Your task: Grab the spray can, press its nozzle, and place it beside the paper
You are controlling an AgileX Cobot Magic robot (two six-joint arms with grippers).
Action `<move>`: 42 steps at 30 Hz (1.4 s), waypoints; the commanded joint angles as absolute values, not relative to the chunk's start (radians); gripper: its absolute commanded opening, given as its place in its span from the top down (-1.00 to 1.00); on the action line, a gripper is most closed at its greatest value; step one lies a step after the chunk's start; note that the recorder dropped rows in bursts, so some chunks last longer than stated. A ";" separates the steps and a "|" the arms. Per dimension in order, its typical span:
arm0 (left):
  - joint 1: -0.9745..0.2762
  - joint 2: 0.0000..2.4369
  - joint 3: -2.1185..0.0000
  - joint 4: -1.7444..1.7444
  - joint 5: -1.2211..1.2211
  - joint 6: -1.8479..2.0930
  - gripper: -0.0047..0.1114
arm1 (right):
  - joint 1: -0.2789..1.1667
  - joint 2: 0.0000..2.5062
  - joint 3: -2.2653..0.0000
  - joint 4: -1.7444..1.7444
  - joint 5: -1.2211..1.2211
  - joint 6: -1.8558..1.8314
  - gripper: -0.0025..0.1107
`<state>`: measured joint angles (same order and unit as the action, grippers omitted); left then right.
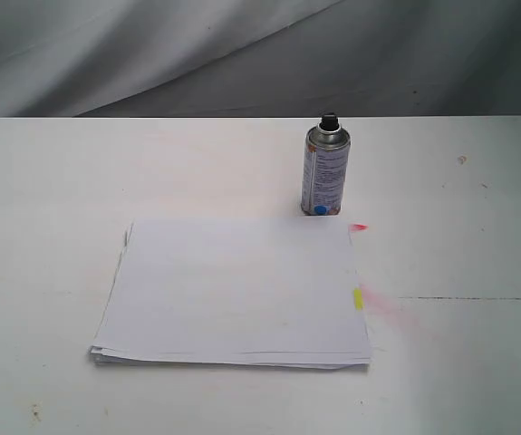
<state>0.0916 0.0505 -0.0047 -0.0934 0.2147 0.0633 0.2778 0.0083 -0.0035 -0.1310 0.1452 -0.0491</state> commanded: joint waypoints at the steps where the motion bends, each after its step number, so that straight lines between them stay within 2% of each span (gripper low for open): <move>1: 0.094 0.045 0.000 -0.095 0.213 0.060 0.92 | 0.270 0.003 0.000 -0.141 0.144 -0.052 0.96; 24: 0.094 0.045 0.000 -0.095 0.213 0.060 0.92 | 0.270 0.003 0.000 -0.141 0.144 -0.052 0.96; 29: 0.094 0.045 0.000 -0.095 0.213 0.060 0.92 | 0.270 0.013 -0.040 -0.023 0.147 -0.052 0.96; 36: 0.094 0.045 0.000 -0.095 0.213 0.060 0.92 | 0.270 0.280 -0.341 -0.023 0.147 -0.052 0.96; 42: 0.094 0.045 0.000 -0.095 0.213 0.060 0.92 | 0.270 0.528 -0.385 -0.023 0.047 0.043 0.96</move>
